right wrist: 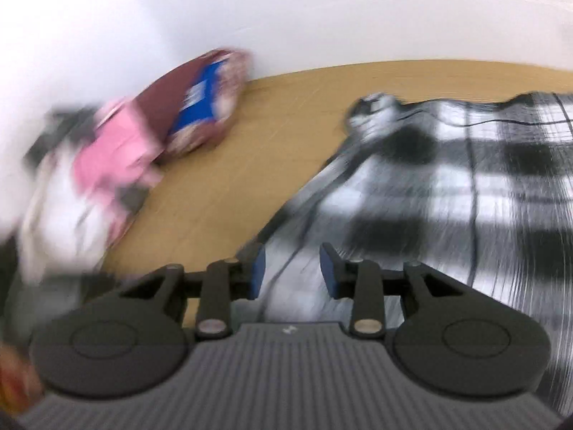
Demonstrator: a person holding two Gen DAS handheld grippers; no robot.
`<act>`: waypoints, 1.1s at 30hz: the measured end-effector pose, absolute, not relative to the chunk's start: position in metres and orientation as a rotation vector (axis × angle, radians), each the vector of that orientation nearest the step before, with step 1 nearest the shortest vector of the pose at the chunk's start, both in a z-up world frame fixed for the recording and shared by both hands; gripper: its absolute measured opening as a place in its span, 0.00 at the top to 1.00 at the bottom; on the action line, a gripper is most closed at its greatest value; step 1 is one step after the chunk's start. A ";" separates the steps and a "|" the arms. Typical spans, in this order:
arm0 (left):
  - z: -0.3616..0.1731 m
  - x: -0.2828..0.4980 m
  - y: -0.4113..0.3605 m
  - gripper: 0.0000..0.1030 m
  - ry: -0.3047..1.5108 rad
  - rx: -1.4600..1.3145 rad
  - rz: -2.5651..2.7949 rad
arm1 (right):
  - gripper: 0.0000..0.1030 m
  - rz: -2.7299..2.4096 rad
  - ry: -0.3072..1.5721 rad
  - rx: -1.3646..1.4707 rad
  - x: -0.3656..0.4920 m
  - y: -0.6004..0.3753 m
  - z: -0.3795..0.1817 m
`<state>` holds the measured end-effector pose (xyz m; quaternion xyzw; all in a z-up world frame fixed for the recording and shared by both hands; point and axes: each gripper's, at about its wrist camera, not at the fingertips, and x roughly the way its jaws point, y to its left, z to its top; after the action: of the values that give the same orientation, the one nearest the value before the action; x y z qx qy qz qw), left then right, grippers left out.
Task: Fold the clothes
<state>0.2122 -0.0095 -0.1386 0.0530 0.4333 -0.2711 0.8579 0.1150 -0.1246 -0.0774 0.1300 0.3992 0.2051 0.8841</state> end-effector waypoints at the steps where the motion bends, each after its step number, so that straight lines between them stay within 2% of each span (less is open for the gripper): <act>1: -0.143 0.216 -0.014 0.34 0.924 0.101 -0.565 | 0.64 0.394 0.841 0.297 0.143 -0.127 -0.084; 7: -0.166 0.230 -0.034 0.34 0.985 0.125 -0.557 | 0.64 0.263 0.816 0.296 0.271 -0.118 -0.099; 12: -0.174 0.235 -0.036 0.34 0.999 0.129 -0.548 | 0.60 0.198 0.887 -0.053 0.347 -0.077 -0.118; 14: -0.175 0.237 -0.036 0.34 0.998 0.126 -0.547 | 0.87 0.237 0.884 -0.163 0.359 -0.061 -0.123; 16: -0.176 0.236 -0.036 0.32 0.991 0.132 -0.555 | 0.87 0.292 0.851 -0.128 0.370 -0.052 -0.117; 19: -0.177 0.229 -0.042 0.31 0.970 0.200 -0.572 | 0.81 0.381 0.797 0.158 0.395 -0.056 -0.101; 20: -0.178 0.227 -0.043 0.31 0.965 0.218 -0.573 | 0.67 0.388 0.796 0.260 0.402 -0.059 -0.097; 22: -0.178 0.225 -0.046 0.31 0.956 0.251 -0.574 | 0.57 0.353 0.801 0.398 0.409 -0.066 -0.088; 25: -0.177 0.226 -0.043 0.31 0.961 0.224 -0.572 | 0.60 0.333 0.768 0.285 0.386 -0.069 -0.077; 30: -0.176 0.228 -0.028 0.30 0.981 0.154 -0.543 | 0.57 0.193 0.925 0.008 0.333 -0.060 -0.098; 33: -0.177 0.227 -0.020 0.29 0.998 0.171 -0.482 | 0.57 0.326 0.993 0.056 0.306 -0.032 -0.125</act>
<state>0.2265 -0.0201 -0.1767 0.0810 0.4732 -0.2287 0.8469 0.3063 -0.0320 -0.1252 0.0268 0.4743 0.1556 0.8661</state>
